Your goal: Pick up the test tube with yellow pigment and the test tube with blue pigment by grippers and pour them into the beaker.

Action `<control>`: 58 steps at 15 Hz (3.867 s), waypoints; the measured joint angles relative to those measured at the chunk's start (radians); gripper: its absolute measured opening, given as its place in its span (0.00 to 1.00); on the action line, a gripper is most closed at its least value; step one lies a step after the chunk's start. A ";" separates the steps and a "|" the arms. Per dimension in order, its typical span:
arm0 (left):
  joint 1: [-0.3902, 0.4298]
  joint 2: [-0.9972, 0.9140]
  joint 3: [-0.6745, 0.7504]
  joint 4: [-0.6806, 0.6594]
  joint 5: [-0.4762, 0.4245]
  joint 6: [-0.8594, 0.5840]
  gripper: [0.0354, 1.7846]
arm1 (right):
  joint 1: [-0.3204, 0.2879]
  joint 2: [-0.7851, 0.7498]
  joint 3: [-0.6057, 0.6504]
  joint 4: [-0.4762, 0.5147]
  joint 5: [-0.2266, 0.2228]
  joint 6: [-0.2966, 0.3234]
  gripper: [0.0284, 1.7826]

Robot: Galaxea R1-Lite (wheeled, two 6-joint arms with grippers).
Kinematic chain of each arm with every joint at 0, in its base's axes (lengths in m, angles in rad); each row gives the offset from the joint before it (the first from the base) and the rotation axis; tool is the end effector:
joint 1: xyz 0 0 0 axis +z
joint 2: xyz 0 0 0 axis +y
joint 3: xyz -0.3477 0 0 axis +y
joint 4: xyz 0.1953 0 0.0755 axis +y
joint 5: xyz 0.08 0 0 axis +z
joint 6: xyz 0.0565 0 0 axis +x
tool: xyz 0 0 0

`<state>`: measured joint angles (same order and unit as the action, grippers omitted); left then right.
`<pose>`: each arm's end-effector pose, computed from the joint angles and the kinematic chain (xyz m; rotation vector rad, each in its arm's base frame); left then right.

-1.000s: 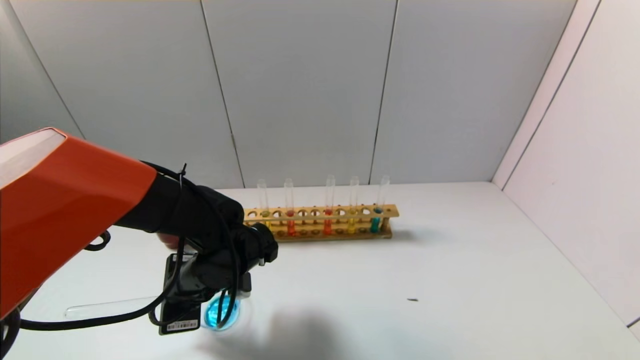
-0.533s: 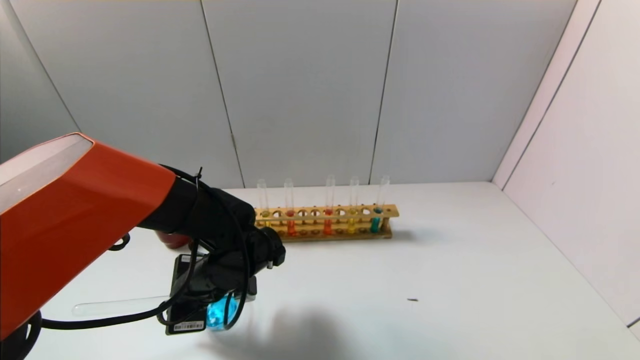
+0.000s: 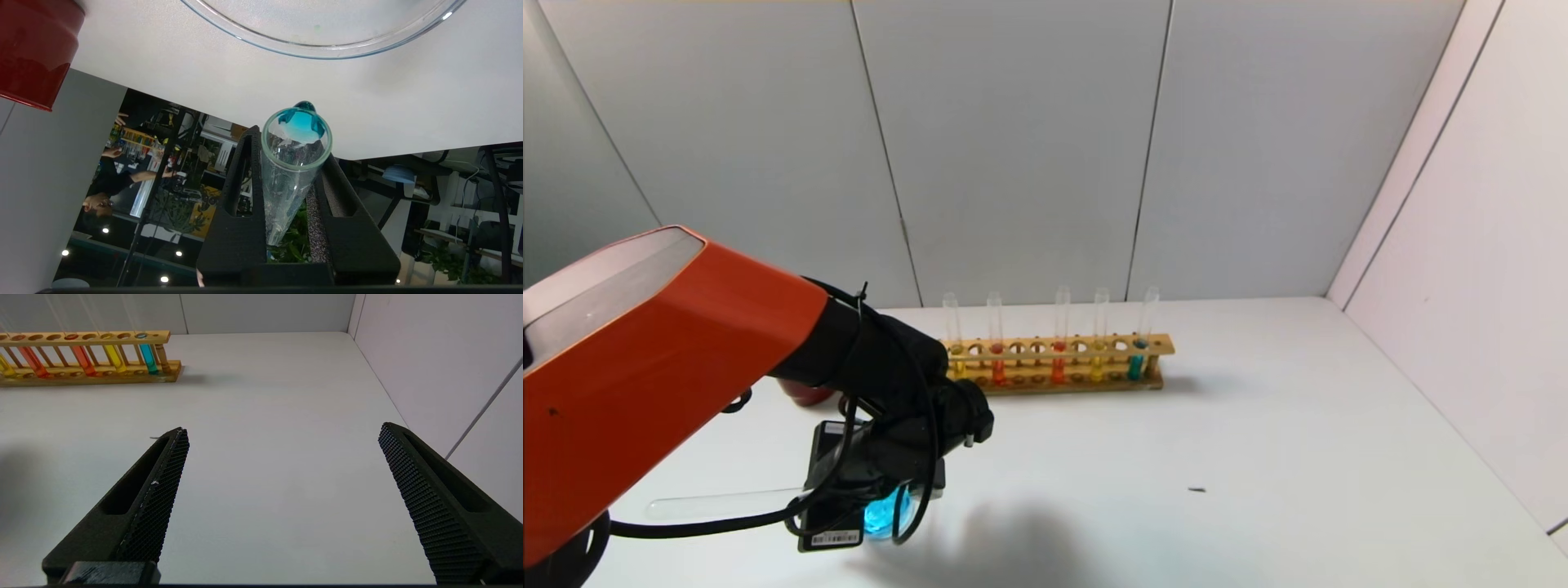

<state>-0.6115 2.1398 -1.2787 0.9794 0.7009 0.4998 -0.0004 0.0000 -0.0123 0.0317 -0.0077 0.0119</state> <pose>0.2985 -0.1648 0.0752 1.5220 1.5160 -0.3184 -0.0169 -0.0004 0.0752 0.0118 0.0194 -0.0082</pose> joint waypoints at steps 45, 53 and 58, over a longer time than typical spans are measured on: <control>0.546 -0.225 -0.291 -0.856 -0.426 -0.460 0.17 | 0.000 0.000 0.000 0.000 0.000 0.000 0.95; 0.586 -0.121 -0.282 -0.969 -0.447 -0.462 0.17 | 0.000 0.000 0.000 0.000 0.000 0.000 0.95; 0.600 -0.111 -0.191 -1.054 -0.459 -0.465 0.17 | 0.000 0.000 0.000 0.000 0.000 0.000 0.95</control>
<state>-0.0119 2.0287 -1.4702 -0.0749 0.2419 0.0349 -0.0009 0.0000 -0.0123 0.0321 -0.0077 0.0123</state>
